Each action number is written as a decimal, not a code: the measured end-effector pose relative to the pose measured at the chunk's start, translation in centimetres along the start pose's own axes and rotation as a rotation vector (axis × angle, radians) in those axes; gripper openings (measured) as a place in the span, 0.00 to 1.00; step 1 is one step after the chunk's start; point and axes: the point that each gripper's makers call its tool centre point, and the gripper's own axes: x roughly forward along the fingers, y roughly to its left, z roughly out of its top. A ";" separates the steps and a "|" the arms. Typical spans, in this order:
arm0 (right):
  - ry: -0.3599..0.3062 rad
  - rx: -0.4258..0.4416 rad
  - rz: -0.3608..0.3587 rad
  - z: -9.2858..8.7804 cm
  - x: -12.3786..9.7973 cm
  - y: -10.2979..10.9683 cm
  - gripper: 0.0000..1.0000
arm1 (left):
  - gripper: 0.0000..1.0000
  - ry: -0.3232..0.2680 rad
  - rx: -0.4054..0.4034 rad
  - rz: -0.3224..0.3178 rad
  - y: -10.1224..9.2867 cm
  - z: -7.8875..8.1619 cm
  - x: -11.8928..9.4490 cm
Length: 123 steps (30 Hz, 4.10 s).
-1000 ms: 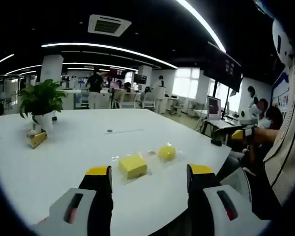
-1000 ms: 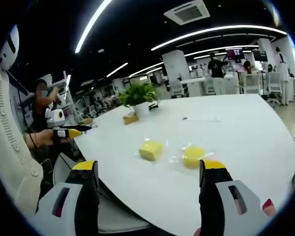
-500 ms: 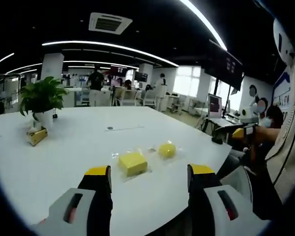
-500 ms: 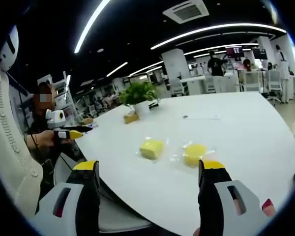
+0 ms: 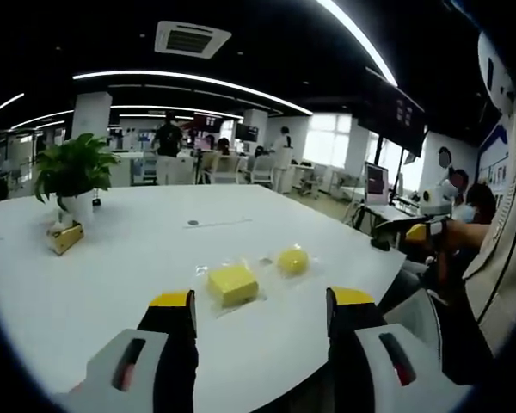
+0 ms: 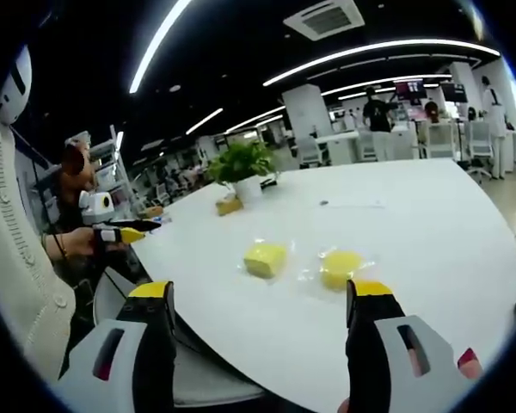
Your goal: Compare the silicone blocks by pressing each to a similar depth, holding the contact briefly, and releasing to observe deformation and rebound differences across the visible hardness samples.
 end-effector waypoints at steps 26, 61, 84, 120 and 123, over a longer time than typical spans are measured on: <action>0.001 0.018 -0.017 -0.4 0.2 -0.8 0.75 | 0.51 0.007 -0.068 -0.043 0.6 0.8 1.8; 0.087 0.074 -0.053 -0.7 3.2 -1.4 0.74 | 0.56 0.041 -0.370 -0.014 10.3 -1.8 12.8; 0.164 0.106 -0.092 -2.3 3.9 -3.5 0.74 | 0.53 0.147 -0.512 -0.045 13.5 -6.7 19.9; 0.234 0.124 -0.135 -3.9 4.3 -5.0 0.73 | 0.20 0.156 -0.887 -0.229 11.7 -8.6 25.0; 0.239 0.123 -0.136 -4.0 4.3 -5.0 0.73 | 0.17 0.142 -0.907 -0.222 12.0 -8.4 25.1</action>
